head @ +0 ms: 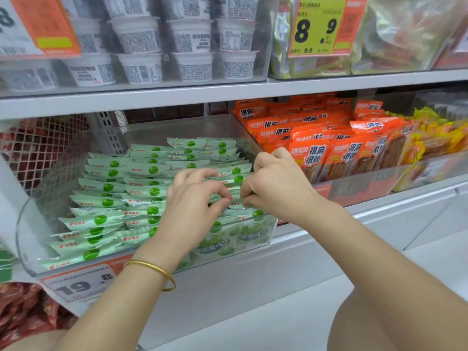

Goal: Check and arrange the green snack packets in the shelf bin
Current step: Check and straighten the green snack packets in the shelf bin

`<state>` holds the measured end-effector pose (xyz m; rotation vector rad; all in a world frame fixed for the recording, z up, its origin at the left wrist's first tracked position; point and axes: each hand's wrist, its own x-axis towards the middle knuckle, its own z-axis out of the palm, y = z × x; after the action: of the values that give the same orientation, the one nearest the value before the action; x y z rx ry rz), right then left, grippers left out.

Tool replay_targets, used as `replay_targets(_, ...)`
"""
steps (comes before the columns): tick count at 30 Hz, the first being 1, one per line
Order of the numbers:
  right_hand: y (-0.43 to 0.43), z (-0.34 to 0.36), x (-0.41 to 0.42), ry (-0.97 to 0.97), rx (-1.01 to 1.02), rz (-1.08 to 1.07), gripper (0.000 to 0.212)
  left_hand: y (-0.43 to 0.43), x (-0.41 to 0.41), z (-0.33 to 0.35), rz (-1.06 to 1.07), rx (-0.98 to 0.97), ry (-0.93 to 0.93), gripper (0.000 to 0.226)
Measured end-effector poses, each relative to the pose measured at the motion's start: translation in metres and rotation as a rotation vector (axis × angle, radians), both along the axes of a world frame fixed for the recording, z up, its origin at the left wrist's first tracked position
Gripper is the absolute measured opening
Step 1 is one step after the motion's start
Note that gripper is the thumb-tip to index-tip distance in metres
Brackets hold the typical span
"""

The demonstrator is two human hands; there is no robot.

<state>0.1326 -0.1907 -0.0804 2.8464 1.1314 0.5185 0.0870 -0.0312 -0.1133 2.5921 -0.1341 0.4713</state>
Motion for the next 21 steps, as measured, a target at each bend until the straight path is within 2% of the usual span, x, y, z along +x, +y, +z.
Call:
replay_targets(4,-0.004,0.000,-0.001,-0.025,0.046,-0.007,0.003,-0.002,0.003,0.000,0.009,0.036,-0.009,0.008)
replay_targets(7,0.002,-0.003,-0.002,-0.009,-0.018,0.006,0.002,-0.002,0.003,-0.003,-0.003,0.074,0.035,0.009)
replay_targets(9,0.000,0.002,-0.004,0.035,-0.005,-0.019,0.011,-0.001,0.003,-0.001,-0.010,0.037,0.031,0.009)
replay_targets(12,-0.003,0.012,-0.006,0.056,0.229,-0.045,0.016,0.003,0.007,0.006,0.032,-0.104,-0.072,0.008)
replay_targets(14,0.002,0.014,-0.005,0.030,0.324,-0.061,0.016,0.007,0.011,0.008,0.071,-0.096,-0.123,0.012)
replay_targets(18,0.021,0.002,0.003,0.108,0.093,-0.131,0.014,0.009,0.015,0.003,0.066,0.025,0.025,0.030)
replay_targets(21,0.028,-0.004,0.008,0.137,0.034,-0.186,0.013,0.009,0.017,0.002,0.065,0.071,0.046,0.034)
